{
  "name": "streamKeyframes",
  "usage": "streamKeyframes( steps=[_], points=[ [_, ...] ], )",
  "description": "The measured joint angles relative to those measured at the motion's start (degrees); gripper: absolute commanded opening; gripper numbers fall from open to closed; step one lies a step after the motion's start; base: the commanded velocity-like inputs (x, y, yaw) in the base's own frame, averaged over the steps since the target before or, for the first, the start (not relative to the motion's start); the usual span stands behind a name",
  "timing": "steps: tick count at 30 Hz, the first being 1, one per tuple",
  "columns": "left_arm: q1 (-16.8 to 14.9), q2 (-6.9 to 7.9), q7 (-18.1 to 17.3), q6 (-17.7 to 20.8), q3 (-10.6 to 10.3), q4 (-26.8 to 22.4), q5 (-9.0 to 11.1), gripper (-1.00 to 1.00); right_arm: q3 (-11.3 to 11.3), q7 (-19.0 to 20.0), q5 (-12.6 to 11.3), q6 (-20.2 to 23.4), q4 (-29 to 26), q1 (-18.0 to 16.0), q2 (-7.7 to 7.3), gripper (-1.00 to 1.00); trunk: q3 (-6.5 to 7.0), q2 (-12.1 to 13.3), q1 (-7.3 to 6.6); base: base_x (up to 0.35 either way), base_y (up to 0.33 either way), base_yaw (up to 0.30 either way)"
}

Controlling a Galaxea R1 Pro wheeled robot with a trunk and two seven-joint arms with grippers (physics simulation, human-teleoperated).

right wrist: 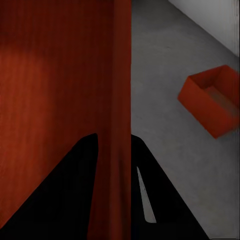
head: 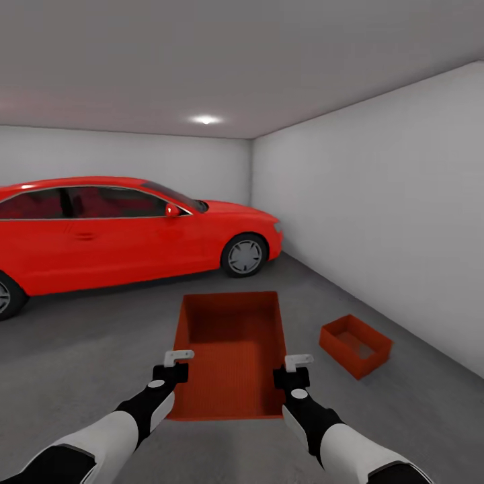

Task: Move the two storage containers from the living room to the garage. In the garage, place one container on the floor and stack the other container on top of it (either order is fine).

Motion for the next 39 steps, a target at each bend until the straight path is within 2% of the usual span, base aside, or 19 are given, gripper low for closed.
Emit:
streamKeyframes(
  steps=[5,11,39],
  points=[
    [0.0,-0.07,0.1,0.0,0.0,0.0,0.0,-1.00,0.0,0.0,0.0,0.0,0.0,0.0,-0.05,-1.00,0.00,0.0,0.00,0.000,0.000,-0.247],
    [0.0,-0.01,0.0,0.0,0.0,0.0,0.0,-1.00,0.0,0.0,0.1,0.0,0.1,0.0,0.00,-1.00,0.00,0.0,-0.01,0.095,0.000,-0.051],
    [0.0,-0.01,0.0,0.1,0.1,0.0,-0.2,-1.00,-0.1,0.1,0.1,0.0,0.1,0.0,0.00,-1.00,0.00,0.0,-0.03,0.314,0.012,-0.001]
  ],
)
